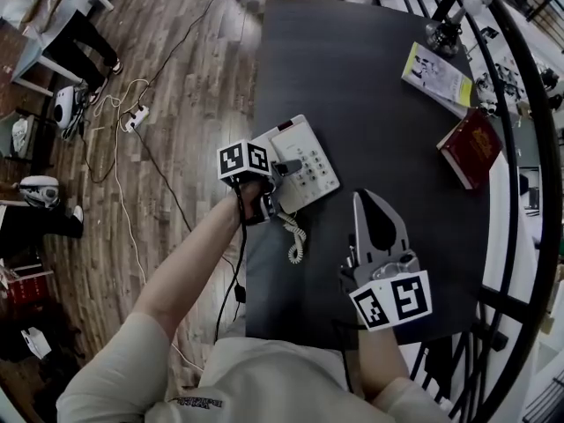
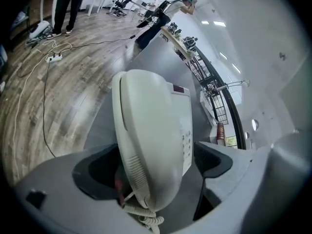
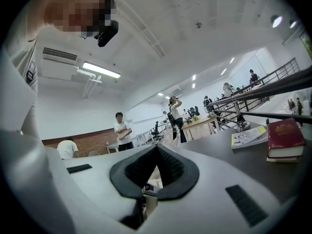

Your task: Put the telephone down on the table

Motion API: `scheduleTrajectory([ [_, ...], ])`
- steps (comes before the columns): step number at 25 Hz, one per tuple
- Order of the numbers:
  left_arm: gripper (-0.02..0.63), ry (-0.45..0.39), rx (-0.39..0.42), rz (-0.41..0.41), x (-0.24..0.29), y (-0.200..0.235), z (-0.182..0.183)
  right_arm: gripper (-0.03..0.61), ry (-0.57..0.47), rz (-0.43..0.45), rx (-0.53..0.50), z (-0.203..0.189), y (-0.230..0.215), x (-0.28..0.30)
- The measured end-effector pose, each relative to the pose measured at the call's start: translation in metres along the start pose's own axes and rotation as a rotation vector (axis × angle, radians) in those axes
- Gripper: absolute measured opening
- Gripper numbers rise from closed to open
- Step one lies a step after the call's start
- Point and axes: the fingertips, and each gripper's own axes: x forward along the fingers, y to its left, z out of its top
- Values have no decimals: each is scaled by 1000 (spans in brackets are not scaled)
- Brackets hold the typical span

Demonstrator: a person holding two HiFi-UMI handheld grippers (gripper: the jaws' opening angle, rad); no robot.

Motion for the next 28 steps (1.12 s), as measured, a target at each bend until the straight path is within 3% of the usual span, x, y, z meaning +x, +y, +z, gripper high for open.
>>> scheduleTrajectory([
  [4, 489, -31, 29, 26, -12, -5, -8, 2, 2, -15, -22, 3, -3, -10],
  [9, 489, -117, 182, 52, -52, -27, -16, 2, 13, -39, -74, 6, -1, -20],
  [12, 488, -222, 264, 28, -92, -49, -15, 2, 21, -52, -109, 10, 6, -22],
  [17, 470, -411, 474, 35, -164, -96, -21, 2, 19, -61, -147, 24, 22, -35],
  [18, 447, -445, 513, 37, -179, -106, -24, 2, 12, -56, -154, 28, 27, -37],
  [21, 278, -544, 568, 35, -224, -129, -32, 2, -18, -37, -158, 45, 44, -47],
  [25, 168, -643, 531, -4, -276, -145, -39, 2, -57, -44, -160, 72, 58, -60],
  [28, 112, -723, 573, 2, -317, -157, -49, 2, -80, -26, -207, 93, 73, -70],
])
